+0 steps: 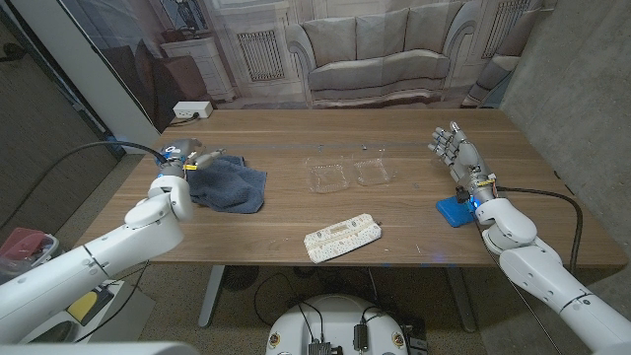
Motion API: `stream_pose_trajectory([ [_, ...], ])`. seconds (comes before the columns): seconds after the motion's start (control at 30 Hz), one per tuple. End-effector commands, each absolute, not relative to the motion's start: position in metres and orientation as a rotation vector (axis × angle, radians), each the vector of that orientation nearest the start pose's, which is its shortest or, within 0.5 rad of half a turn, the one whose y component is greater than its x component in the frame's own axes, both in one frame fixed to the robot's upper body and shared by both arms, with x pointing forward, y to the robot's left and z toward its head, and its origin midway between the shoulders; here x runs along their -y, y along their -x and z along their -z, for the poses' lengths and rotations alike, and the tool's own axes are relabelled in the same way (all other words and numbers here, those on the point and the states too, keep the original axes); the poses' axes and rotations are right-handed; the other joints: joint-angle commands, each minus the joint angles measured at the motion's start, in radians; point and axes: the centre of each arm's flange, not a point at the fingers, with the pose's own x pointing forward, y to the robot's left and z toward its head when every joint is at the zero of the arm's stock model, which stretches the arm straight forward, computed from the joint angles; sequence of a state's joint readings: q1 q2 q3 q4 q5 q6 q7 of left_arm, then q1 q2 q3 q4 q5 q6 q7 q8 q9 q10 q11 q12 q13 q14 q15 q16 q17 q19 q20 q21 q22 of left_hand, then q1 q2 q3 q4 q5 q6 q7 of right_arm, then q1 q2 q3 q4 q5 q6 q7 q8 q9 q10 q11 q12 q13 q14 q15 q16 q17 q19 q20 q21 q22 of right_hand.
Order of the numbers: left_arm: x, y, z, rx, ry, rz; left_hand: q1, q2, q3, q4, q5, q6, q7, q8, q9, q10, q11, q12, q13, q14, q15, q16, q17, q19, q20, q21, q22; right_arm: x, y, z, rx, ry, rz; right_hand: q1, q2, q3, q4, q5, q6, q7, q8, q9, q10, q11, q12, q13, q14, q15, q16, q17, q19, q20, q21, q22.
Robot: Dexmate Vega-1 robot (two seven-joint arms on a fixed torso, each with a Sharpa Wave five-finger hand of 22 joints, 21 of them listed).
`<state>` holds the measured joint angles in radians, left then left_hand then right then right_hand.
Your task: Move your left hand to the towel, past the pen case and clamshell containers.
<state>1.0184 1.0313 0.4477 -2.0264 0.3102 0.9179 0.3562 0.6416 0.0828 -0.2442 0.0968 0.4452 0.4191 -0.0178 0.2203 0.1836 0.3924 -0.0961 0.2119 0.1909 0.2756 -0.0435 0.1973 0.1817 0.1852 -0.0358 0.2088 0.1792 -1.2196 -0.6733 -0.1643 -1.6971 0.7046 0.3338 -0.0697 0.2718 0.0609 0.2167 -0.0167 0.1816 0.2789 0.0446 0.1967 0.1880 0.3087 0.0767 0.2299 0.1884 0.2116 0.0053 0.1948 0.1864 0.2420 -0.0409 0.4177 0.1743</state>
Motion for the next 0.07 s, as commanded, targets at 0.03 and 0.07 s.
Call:
stream_pose_trajectory([
  [0.03,-0.379,-0.5504,0.0044,0.205,-1.285,-0.629,0.007,0.006,-0.008,0.001,0.006,0.009,-0.004,0.002,0.005,0.001,-0.003,0.0,0.002,-0.002,-0.044,-0.005,0.002,-0.004,-0.063,-0.002,0.002,0.3389,-0.543,0.0496,0.666,-0.052,-0.135,-0.001,0.006,-0.004,0.002,0.004,0.013,0.001,0.004,0.006,0.008,-0.004,-0.001,0.004,0.009,-0.001,0.0,0.001,0.012,-0.021,-0.001,0.004],
  [0.07,-0.3782,-0.5509,0.0044,0.206,-1.287,-0.629,0.007,0.006,-0.009,0.001,0.006,0.009,-0.004,0.002,0.005,0.001,-0.004,0.0,0.002,-0.003,-0.044,-0.005,0.002,-0.004,-0.062,-0.002,0.003,0.3393,-0.5427,0.0494,0.666,-0.054,-0.133,-0.001,0.006,-0.004,0.002,0.004,0.013,0.001,0.004,0.006,0.008,-0.002,-0.001,0.004,0.009,-0.002,0.0,0.001,0.012,-0.021,-0.002,0.004],
])
